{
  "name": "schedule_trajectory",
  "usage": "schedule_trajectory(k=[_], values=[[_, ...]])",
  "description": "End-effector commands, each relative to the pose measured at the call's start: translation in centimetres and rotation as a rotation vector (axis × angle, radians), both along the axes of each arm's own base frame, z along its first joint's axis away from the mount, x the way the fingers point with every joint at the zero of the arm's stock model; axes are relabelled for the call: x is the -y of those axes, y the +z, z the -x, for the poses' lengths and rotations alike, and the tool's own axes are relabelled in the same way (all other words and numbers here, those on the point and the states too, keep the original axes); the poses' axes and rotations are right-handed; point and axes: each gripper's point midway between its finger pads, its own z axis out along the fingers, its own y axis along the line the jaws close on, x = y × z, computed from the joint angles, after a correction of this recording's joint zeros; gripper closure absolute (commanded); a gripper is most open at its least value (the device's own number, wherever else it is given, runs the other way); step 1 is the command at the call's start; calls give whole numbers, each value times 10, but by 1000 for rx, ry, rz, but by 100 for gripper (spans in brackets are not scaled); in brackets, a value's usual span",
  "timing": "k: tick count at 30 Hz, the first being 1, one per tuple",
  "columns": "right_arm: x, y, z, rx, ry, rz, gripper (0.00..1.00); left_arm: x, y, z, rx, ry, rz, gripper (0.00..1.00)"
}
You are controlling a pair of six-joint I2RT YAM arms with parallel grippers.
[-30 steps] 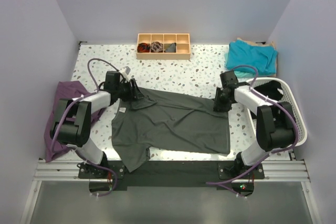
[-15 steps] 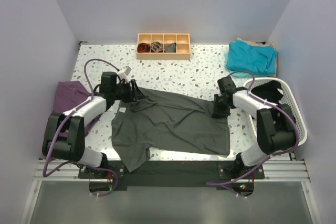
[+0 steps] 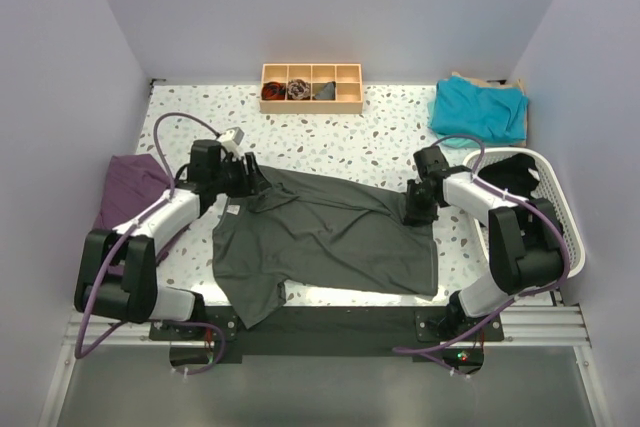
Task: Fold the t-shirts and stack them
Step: Fold the flattened tshirt in 1/3 of the way
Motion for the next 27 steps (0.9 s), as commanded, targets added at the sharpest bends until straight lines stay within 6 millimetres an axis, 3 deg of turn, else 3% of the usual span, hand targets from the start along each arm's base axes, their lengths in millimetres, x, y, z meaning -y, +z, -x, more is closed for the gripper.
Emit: schedule_trajectory(k=[1, 9, 14, 17, 23, 27], values=[[-11, 2, 0, 5, 31, -47, 70, -1, 0, -23, 48, 56, -16, 40], [-12, 2, -1, 7, 34, -51, 69, 15, -30, 0, -32, -12, -97, 44], [-13, -4, 1, -8, 32, -53, 69, 16, -33, 8, -42, -15, -145, 76], [-11, -6, 2, -13, 32, -43, 69, 14, -30, 9, -41, -13, -158, 89], [-11, -6, 4, -17, 35, -40, 69, 12, -29, 15, -71, -50, -197, 100], [-10, -5, 4, -15, 34, -39, 69, 12, -27, 26, -108, -86, -208, 100]])
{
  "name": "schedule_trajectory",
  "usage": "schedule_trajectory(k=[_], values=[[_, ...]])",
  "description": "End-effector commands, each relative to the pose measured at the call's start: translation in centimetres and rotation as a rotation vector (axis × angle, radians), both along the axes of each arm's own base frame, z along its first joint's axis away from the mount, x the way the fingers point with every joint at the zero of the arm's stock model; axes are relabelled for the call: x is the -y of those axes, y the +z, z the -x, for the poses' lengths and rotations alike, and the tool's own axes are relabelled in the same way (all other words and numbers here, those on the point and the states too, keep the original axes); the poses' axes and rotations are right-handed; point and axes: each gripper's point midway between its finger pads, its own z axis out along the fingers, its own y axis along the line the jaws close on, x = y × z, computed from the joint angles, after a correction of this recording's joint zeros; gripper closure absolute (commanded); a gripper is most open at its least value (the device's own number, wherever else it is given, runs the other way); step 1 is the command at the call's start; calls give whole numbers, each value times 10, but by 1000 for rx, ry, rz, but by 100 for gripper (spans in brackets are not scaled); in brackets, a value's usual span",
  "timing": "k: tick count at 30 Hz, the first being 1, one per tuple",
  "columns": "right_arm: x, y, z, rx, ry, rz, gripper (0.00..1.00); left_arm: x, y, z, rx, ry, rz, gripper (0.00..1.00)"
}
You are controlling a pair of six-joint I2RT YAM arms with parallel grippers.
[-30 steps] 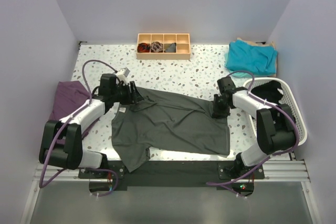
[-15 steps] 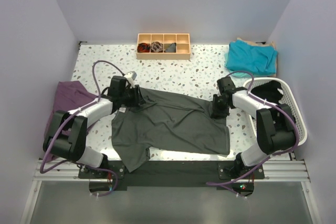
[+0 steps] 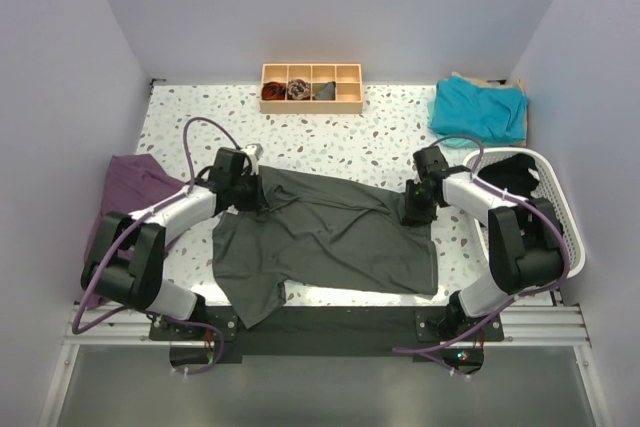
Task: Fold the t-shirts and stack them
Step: Fold the flattened tshirt in 1/3 of the way
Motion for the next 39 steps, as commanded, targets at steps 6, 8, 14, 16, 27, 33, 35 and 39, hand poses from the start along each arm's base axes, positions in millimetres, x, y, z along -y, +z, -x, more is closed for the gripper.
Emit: schedule_trajectory(k=[6, 8, 14, 16, 27, 33, 35, 39], values=[[-5, -9, 6, -20, 22, -13, 69, 3, 12, 36, -98, -130, -20, 100], [-5, -11, 6, -23, 21, -14, 69, 5, 10, 48, -135, -153, -29, 100], [-4, -13, 8, -27, 17, -16, 69, 27, 18, 67, -193, -254, 19, 100], [-4, -13, 7, -25, 18, -16, 69, 22, 20, 60, -177, -225, -19, 79], [1, 27, -22, 106, 36, 28, 67, 18, 61, -38, 48, -59, -139, 31], [-4, 49, -47, 174, 39, 20, 65, 48, 39, -70, 34, -109, -71, 31], [-4, 42, -47, 153, 39, 24, 65, 46, 17, -68, -18, -117, -85, 32], [10, 22, -42, 104, 18, 102, 65, 37, -15, -49, -102, -138, -127, 32]])
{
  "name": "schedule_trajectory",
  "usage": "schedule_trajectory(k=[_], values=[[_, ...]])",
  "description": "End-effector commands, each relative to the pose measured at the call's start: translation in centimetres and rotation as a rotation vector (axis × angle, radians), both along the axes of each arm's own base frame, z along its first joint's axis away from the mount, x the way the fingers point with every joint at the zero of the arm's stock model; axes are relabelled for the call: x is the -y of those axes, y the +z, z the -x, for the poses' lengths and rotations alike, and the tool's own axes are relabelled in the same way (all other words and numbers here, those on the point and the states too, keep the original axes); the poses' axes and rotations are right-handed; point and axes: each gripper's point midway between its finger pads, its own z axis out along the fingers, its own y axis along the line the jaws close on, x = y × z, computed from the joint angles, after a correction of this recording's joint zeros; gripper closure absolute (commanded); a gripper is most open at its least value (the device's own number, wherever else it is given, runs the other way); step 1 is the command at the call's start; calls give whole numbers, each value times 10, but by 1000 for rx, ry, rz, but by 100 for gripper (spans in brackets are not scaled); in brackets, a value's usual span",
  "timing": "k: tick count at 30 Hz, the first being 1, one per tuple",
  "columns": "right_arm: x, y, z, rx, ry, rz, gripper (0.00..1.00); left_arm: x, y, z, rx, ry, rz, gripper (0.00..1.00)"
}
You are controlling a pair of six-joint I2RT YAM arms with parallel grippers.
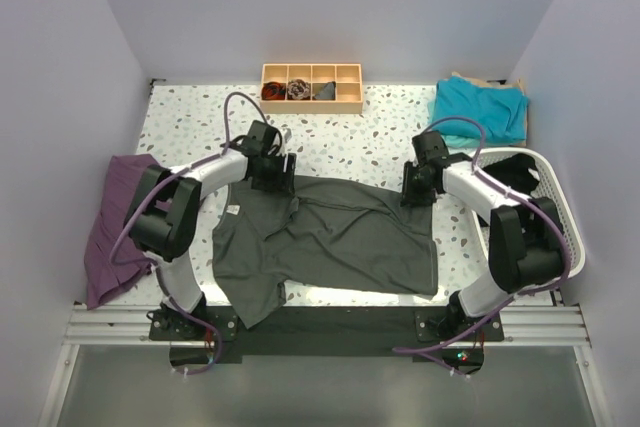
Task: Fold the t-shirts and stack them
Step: Fold the flattened tshirt in 1/3 of the way
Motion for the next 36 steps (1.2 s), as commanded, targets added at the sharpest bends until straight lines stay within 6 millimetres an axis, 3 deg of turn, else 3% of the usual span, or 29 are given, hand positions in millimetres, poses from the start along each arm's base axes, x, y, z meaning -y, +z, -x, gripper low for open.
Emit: schedule_trajectory(k=[1, 6, 10, 13, 16, 20, 24, 28, 30, 31, 34, 36], values=[[16, -16, 0, -33, -11, 95, 65, -3, -19, 9, -37, -23, -6, 33], [32, -43, 4, -79, -45, 182, 66, -18, -33, 21, -60, 0, -25, 33], [52, -52, -7, -78, -109, 277, 66, -37, -41, 18, -70, 34, -80, 33], [68, -56, -21, -71, -186, 325, 64, -49, -45, 17, -84, 56, -129, 33], [66, -60, -45, -82, -189, 311, 65, -52, -47, 11, -79, 65, -143, 34], [61, -51, -82, -28, -171, 305, 64, -53, -48, 2, -76, 61, -161, 34], [51, -30, -107, 35, -136, 263, 62, -39, -25, -20, -6, 42, -101, 35], [43, 10, -119, 142, -112, 214, 60, -21, 16, -33, 87, 7, -2, 35], [36, 28, -115, 179, -99, 165, 59, -7, 31, -29, 108, -26, 63, 34], [32, 32, -113, 186, -94, 147, 59, -1, 46, -31, 149, -38, 95, 34], [23, 41, -102, 195, -70, 115, 59, 18, 64, -24, 189, -76, 183, 32], [21, 41, -93, 182, -60, 106, 58, 29, 64, -17, 179, -99, 231, 32]])
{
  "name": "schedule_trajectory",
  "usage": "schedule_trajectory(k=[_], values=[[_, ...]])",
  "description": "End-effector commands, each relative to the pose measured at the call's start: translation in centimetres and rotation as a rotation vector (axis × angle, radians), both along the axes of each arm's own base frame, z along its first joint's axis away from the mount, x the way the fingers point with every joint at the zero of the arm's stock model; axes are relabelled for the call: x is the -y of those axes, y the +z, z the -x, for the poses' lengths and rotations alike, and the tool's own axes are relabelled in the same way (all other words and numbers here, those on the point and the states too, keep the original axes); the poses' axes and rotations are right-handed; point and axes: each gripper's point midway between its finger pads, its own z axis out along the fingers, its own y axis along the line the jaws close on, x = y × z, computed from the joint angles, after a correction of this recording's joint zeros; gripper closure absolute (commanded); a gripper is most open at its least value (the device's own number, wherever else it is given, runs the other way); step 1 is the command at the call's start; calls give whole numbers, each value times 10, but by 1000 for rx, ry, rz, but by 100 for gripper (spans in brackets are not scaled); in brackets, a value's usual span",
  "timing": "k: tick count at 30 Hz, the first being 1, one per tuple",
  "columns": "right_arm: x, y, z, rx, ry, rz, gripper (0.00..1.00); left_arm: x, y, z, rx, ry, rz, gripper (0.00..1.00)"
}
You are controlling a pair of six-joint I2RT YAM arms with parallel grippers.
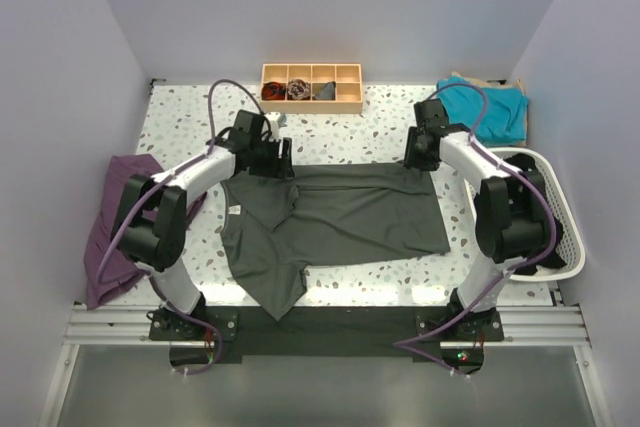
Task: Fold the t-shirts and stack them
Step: Fold the flattened tshirt in 1/3 of the way
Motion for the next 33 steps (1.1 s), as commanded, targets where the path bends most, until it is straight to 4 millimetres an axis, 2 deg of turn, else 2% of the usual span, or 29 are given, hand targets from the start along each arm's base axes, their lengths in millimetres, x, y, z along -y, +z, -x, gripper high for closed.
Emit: schedule_trajectory(k=[1, 5, 9, 18, 23, 27, 33], values=[[-12, 32, 7, 69, 44, -48, 58, 37, 43, 1, 112, -86, 173, 32], [-13, 31, 18, 58, 44, -52, 57, 50, 24, 11, 50, -119, 177, 33], [-14, 33, 24, 54, 46, -61, 57, 62, 16, 23, 29, -150, 163, 33], [-15, 31, 30, 39, 45, -70, 57, 63, -2, 39, -7, -143, 18, 37], [-15, 29, 33, 30, 45, -68, 56, 50, -15, 42, -20, -81, -93, 38], [-15, 26, 34, 24, 46, -69, 56, 43, -18, 37, 13, -17, -162, 38], [-17, 22, 35, 9, 51, -79, 56, 45, -5, 31, 79, 22, -153, 38]])
